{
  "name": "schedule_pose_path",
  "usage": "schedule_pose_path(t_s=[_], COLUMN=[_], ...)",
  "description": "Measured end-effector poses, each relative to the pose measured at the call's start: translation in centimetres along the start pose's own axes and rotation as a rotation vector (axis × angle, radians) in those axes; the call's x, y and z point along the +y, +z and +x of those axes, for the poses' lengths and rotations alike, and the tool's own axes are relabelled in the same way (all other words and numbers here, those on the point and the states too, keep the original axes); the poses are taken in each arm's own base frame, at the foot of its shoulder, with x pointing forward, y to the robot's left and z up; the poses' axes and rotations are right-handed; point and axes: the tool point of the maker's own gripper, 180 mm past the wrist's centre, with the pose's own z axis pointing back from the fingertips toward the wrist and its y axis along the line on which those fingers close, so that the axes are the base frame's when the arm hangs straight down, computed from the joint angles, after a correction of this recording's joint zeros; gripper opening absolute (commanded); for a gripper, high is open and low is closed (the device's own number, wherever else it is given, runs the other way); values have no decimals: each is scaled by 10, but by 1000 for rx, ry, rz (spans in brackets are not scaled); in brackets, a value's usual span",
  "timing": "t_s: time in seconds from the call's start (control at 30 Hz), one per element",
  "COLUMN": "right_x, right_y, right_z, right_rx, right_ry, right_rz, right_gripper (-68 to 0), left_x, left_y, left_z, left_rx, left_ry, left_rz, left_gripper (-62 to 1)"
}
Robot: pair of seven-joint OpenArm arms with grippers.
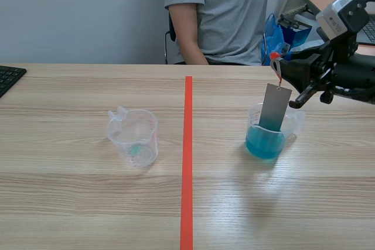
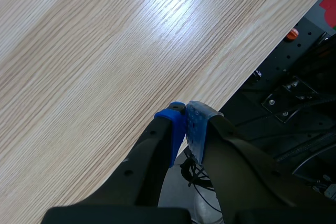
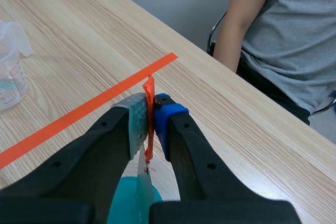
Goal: Do the redox reaction experiment.
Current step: 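Hold the plate still in the solution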
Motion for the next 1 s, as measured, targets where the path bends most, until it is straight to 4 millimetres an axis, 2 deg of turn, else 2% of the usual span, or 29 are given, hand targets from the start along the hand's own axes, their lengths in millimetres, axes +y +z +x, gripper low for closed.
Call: schedule_pose_path(t_s=[0.53,0.73,1.0], right_x=[5,19,10], right_y=[4,11,27], right_z=[2,24,71], right_rx=[33,14,-44], right_ry=[48,95,109], right_rz=[20,56,44], right_gripper=[-664,-664,-664], left_x=[0,0,0], left_y=[0,0,0], left_z=[0,-1,0], left_rx=[0,3,-1], left_ry=[0,0,0], left_rz=[0,0,0], left_gripper=[-578,-578,-578])
